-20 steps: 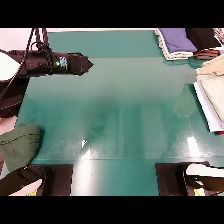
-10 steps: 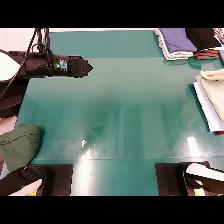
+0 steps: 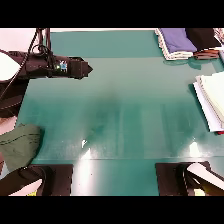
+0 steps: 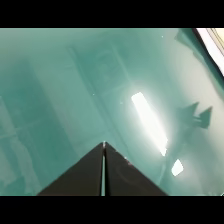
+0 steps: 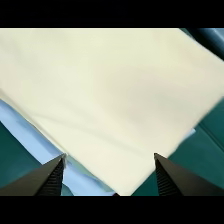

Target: Fold the shirts.

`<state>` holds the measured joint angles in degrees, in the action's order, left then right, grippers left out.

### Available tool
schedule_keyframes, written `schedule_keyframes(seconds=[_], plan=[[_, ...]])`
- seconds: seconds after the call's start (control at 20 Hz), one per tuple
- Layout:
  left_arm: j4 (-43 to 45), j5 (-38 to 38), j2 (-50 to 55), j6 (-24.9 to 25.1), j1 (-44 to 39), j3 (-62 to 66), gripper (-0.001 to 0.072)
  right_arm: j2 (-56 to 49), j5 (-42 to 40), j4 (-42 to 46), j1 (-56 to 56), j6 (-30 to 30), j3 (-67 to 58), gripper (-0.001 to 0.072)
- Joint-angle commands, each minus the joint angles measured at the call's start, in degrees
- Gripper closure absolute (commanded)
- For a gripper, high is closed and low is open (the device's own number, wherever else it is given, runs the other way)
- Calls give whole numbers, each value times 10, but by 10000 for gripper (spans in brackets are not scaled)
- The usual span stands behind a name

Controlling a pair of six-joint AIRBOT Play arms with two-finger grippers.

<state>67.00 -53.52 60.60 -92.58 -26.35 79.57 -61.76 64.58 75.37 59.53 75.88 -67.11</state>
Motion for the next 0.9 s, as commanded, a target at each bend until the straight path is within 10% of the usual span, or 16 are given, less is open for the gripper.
schedule_keyframes(seconds=[0.0,0.35,0.8,0.85], plan=[[0,0,0,1,0,0,685,31,-2,11,47,3,31,75],[-1,1,0,0,0,0,684,105,-41,-191,-108,17,31,78],[-1,24,0,0,0,0,684,127,-95,-179,-567,16,31,100],[-1,28,0,0,0,0,685,124,-96,-165,-599,16,31,200]])
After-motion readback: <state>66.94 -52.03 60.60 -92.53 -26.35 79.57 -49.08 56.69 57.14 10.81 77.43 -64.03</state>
